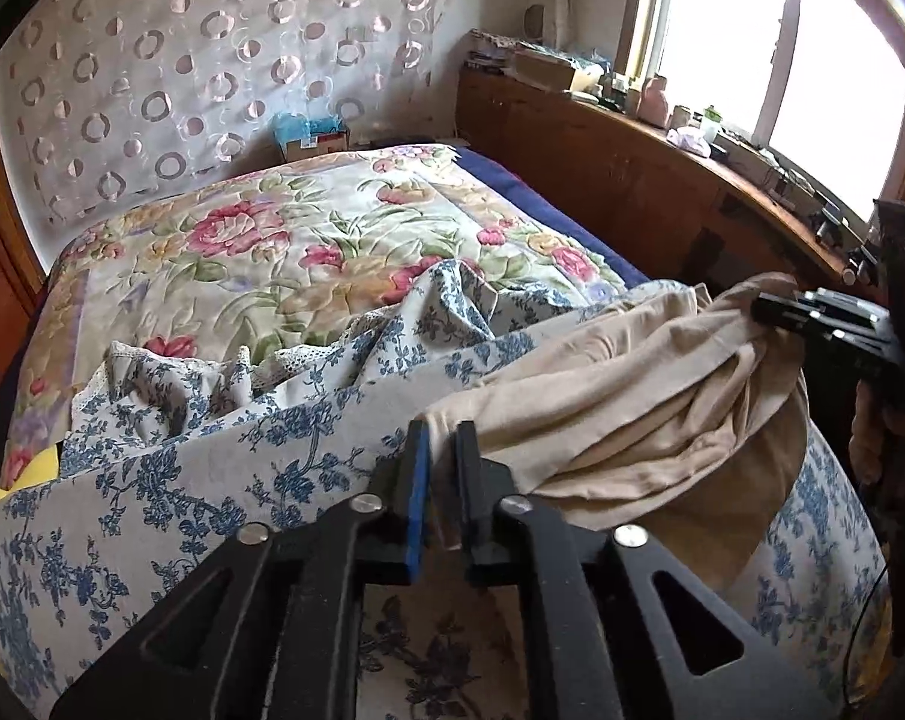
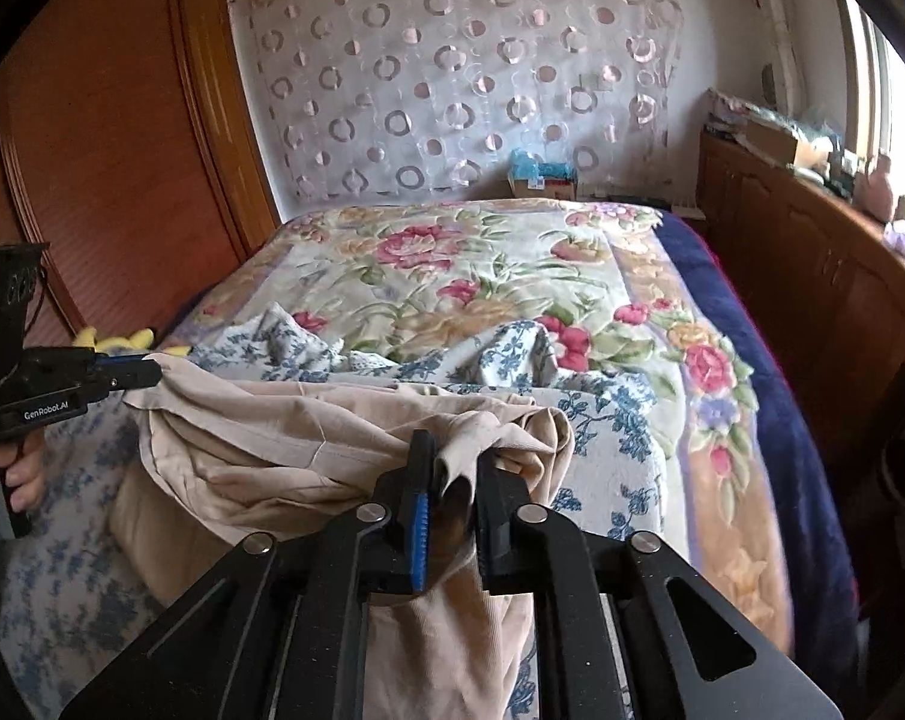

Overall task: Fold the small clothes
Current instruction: 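Lift the shirt with both grippers, fold it over and release, then grasp the bundled shirt with both grippers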

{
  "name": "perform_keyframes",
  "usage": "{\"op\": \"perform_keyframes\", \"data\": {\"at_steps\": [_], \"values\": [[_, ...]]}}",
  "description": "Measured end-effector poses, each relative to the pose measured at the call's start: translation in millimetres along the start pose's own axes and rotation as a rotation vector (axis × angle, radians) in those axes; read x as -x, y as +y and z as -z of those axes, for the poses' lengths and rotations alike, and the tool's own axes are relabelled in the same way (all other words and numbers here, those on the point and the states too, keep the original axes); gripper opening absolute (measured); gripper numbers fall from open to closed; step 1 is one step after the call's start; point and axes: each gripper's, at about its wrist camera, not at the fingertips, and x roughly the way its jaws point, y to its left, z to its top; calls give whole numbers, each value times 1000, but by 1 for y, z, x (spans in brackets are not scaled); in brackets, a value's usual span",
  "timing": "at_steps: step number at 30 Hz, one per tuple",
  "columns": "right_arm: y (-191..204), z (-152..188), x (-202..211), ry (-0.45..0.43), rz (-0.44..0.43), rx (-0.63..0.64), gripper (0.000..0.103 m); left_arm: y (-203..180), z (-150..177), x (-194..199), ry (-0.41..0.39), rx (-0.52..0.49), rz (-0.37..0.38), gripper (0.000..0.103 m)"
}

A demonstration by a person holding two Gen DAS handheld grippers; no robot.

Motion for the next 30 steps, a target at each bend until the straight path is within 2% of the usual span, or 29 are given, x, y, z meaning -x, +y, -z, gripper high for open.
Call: {"op": "perform_keyframes", "data": {"at_steps": [1,2,3,5,7,8,9,13,17,22,28,30], "values": [[1,0,6,-7,12,5,24,1,1,2,-2,-4,1,25],[1,1,13,-16,24,8,32,2,3,6,-9,-7,3,36],[2,1,18,-23,37,6,40,3,5,10,-16,-8,7,43],[2,9,30,-28,37,12,43,5,11,16,-14,-16,32,46],[3,18,37,-14,34,41,44,5,19,20,-8,-21,56,58],[5,23,40,-1,28,60,45,5,23,22,-2,-25,68,68],[7,27,44,12,25,81,45,4,27,21,7,-28,77,75],[5,35,48,40,52,122,46,-5,37,9,45,-52,69,77],[9,28,41,70,30,147,46,-17,35,-10,84,-107,36,77],[13,11,17,88,14,170,46,-14,18,-24,76,-105,13,77],[5,-7,3,46,-36,180,46,-7,1,-31,41,-76,15,77],[1,-9,0,30,-64,175,46,-3,-2,-34,20,-65,-7,77]]}}
